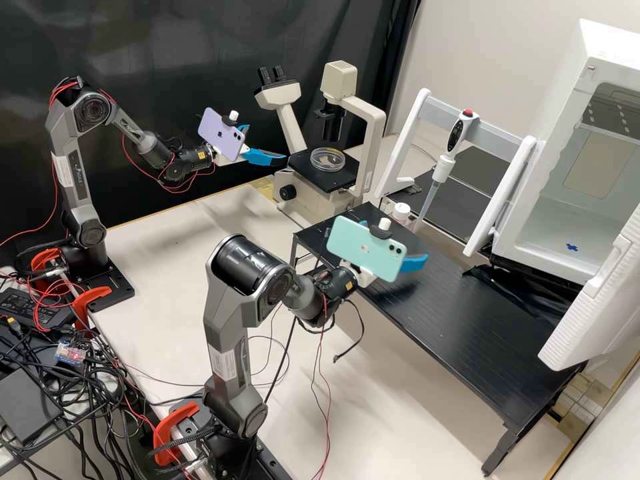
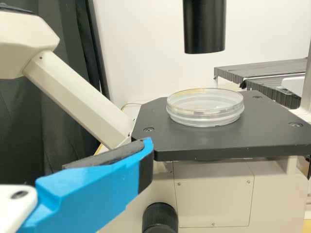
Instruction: Move the petri dish to the bench
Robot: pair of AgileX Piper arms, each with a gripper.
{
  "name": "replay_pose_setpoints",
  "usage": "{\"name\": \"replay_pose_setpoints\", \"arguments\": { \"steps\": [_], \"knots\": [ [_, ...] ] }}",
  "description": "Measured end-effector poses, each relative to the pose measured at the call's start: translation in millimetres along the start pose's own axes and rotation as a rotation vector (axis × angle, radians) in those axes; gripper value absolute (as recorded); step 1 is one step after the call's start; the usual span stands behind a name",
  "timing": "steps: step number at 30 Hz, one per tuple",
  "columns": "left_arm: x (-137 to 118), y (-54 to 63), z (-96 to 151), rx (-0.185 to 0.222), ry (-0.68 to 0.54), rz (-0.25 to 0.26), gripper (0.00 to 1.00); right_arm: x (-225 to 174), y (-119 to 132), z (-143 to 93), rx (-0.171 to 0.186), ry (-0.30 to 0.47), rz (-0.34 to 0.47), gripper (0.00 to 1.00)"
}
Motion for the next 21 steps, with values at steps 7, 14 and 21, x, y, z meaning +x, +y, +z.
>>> {"name": "replay_pose_setpoints", "arguments": {
  "steps": [7,14,21],
  "knots": [
    [0,0.0,0,0.000,0.000,0.000,1.00,-3,-34,-39,-0.070,0.136,-0.096,1.00],
    [0,0.0,0,0.000,0.000,0.000,1.00,9,-63,-75,-0.140,0.254,-0.154,1.00],
    [0,0.0,0,0.000,0.000,0.000,1.00,36,-88,-110,-0.154,0.330,-0.193,1.00]
  ]
}}
